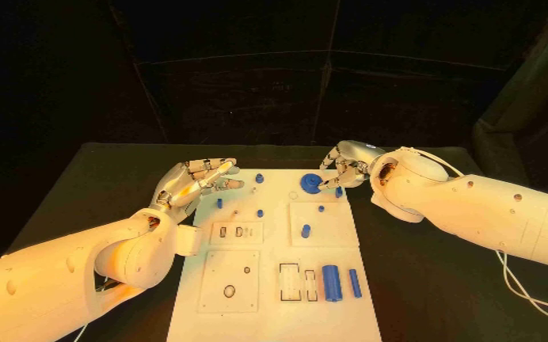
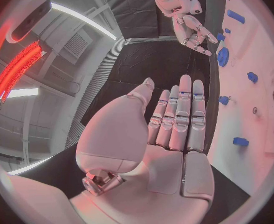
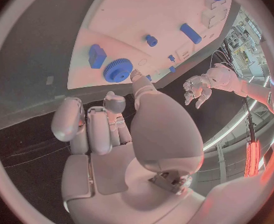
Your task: Assemble the parts on the task board
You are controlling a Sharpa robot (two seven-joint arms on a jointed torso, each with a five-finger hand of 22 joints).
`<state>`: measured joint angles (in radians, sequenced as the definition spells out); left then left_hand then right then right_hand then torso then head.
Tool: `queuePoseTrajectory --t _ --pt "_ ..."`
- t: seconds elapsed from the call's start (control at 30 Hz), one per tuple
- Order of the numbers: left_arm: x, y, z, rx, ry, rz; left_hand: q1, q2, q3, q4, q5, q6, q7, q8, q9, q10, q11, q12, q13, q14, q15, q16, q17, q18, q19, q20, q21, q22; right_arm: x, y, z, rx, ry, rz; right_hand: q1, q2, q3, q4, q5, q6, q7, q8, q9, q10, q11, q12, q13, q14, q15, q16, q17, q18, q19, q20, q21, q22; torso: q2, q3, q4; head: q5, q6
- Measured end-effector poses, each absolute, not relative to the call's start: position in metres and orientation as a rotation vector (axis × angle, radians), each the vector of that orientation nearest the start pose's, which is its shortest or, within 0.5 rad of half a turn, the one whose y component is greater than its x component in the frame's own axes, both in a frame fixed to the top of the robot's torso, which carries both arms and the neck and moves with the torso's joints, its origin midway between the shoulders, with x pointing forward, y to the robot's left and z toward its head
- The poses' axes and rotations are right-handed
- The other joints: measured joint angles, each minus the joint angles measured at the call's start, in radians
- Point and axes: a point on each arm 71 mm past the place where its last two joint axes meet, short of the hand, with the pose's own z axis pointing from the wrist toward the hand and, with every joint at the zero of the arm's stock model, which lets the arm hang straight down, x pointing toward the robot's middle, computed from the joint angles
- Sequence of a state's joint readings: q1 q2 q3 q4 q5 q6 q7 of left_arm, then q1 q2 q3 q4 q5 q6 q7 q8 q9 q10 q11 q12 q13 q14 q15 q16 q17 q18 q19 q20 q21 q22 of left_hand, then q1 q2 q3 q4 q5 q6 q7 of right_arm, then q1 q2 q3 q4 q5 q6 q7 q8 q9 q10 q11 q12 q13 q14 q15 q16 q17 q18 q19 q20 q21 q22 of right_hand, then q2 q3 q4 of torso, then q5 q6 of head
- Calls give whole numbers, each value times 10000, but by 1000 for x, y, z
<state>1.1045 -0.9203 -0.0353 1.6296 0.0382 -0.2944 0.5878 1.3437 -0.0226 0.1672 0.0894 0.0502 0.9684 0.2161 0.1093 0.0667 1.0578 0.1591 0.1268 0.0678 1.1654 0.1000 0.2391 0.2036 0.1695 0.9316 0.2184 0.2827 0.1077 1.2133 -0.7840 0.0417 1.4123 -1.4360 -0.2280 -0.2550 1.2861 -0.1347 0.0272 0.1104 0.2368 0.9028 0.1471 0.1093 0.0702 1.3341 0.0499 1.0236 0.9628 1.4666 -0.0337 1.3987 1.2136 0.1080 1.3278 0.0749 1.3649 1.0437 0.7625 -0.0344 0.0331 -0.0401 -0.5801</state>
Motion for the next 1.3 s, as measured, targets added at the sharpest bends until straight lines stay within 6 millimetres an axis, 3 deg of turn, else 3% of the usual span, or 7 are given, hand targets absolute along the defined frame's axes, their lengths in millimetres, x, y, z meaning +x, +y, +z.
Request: queuePoseTrajectory --t 0.37,0.43,0.73,1.13,1.2,1.3 --pt "453 218 -201 -11359 12959 -16682 0 0 41 -40 0 0 0 0 0 37 -37 -38 0 0 0 -41 9 0 0 0 0 -14 528 -200 -168 -222 17297 4635 222 142 84 84 91 -33 -32 64 1 6 6 467 591 -35 35 124 243 1 34 35 84 166 5 -10 -6 27 -48" --pt "453 218 -201 -11361 12964 -16685 0 0 41 -41 0 0 0 0 0 37 -37 -38 0 0 0 -40 9 0 0 0 0 -14 528 -198 -168 -286 17271 4616 273 193 84 84 99 -33 -32 82 1 82 74 591 724 -35 35 124 284 1 34 35 84 197 5 -12 -6 27 -58" --pt "454 218 -201 -11368 12982 -16691 0 0 40 -40 0 0 0 0 0 37 -37 -38 0 0 0 -40 8 1 0 0 0 -13 531 -190 -169 -555 17234 4403 353 273 84 84 99 -32 -32 241 2 828 37 2403 2706 2 71 418 838 3 216 105 349 690 4 -13 -12 27 -66" --pt "454 218 -201 -11372 13002 -16711 0 0 41 -40 0 0 0 0 0 37 -37 -38 0 0 0 -40 7 0 0 0 0 -12 534 -181 -173 -1006 17530 4106 389 308 84 83 99 -32 -32 241 2 828 37 2455 2779 2 70 473 896 4 215 105 390 773 4 -14 -12 18 -118" --pt "454 218 -201 -11373 13007 -16718 0 0 41 -40 0 37 -37 0 0 36 -37 -38 0 0 0 -40 18 0 0 0 0 -22 535 -180 -174 -1063 17589 4034 430 350 84 83 99 -33 -33 291 -1 827 37 2455 2766 2 70 473 920 -157 215 105 390 785 4 -14 -12 4 -119" --pt "454 218 -201 -11374 13013 -16725 0 0 40 -40 0 37 -37 0 0 36 -37 -38 0 0 0 -40 18 0 0 0 0 -23 536 -179 -173 -1128 17613 3966 485 404 134 33 99 -34 -34 293 -1 828 37 2455 2794 2 70 473 942 -156 215 105 390 809 4 -15 -12 -9 -137"
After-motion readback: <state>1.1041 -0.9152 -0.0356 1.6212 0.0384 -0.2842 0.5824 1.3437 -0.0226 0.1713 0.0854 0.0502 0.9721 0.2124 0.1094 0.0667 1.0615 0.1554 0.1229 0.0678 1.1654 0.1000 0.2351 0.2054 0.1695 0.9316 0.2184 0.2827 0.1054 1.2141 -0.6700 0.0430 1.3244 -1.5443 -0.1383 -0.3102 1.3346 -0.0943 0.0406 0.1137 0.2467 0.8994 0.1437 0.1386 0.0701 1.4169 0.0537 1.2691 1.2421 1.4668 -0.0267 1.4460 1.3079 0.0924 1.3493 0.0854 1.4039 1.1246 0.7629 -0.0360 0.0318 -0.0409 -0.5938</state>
